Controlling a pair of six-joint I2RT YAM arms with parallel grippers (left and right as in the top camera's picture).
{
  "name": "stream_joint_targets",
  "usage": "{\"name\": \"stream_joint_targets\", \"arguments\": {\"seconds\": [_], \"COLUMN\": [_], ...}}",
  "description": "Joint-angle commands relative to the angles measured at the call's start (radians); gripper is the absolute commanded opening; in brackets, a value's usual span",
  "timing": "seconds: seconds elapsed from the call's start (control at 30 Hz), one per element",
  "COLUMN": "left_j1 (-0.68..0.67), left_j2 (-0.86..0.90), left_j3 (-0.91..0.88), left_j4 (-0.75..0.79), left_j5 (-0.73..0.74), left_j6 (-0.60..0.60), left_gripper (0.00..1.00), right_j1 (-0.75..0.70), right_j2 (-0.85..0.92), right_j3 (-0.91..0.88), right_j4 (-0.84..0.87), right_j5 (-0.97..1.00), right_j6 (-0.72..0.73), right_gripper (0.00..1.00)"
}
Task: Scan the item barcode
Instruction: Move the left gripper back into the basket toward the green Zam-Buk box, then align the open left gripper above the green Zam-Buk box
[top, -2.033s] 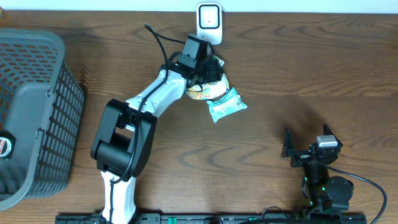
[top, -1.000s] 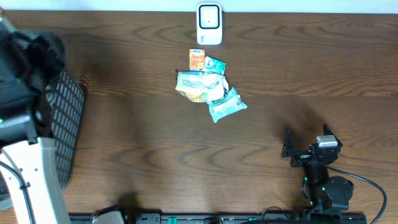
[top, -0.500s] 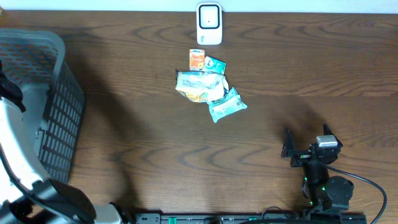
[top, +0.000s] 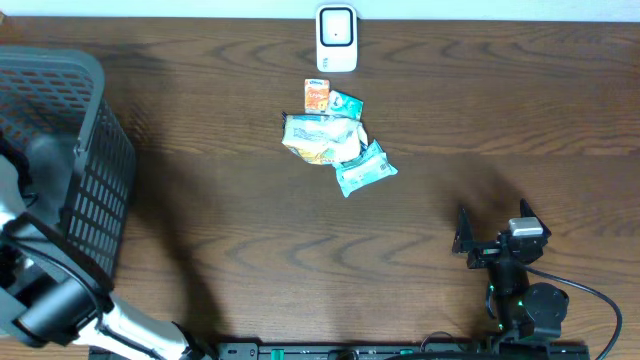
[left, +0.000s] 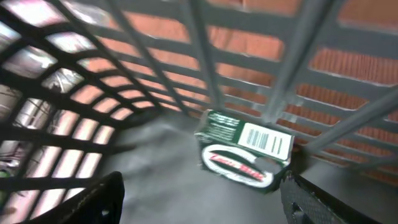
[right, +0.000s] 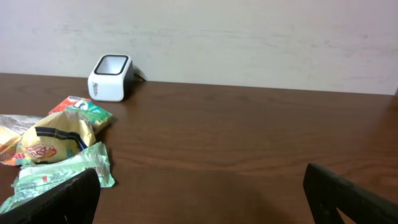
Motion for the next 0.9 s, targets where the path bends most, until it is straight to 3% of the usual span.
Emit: {"name": "stream_joint_targets", "arguments": {"seconds": [0.0,0.2,0.3,0.67,0.87], "left_j1": [0.003,0.003,0.003,0.012,0.031], "left_j2": [0.053,0.125,0.145,0.167,0.199], "left_j3": [-0.002,-0.002,-0.002,-0.002,-0.002], "left_j4": [0.053,0.131,0.131,0.149,0.15], "left_j5": [-0.025,-0.028,-0.06,-0.114,-0.111], "left_j6": [-0.053,-0.058,-0.087,-0.097,-0.014], "left_gripper": [0.79,0.8,0.86,0.86,0.86], "right_j1": [-0.005,-0.005,-0.005,-0.005,-0.005], "right_j2": [-0.006,-0.006,-0.006,-0.006,-0.006], "right_j3": [-0.001,-0.001,-0.001,-0.001,-0.001], "right_j4": [-0.005,-0.005,-0.005,-0.005,-0.005], "right_j5": [0.003,0.003,0.003,0.003,0.003], "right_j6": [0.014,0.014,0.014,0.014,0.014], "right_gripper": [0.99,0.99,0.99,0.99,0.99]}}
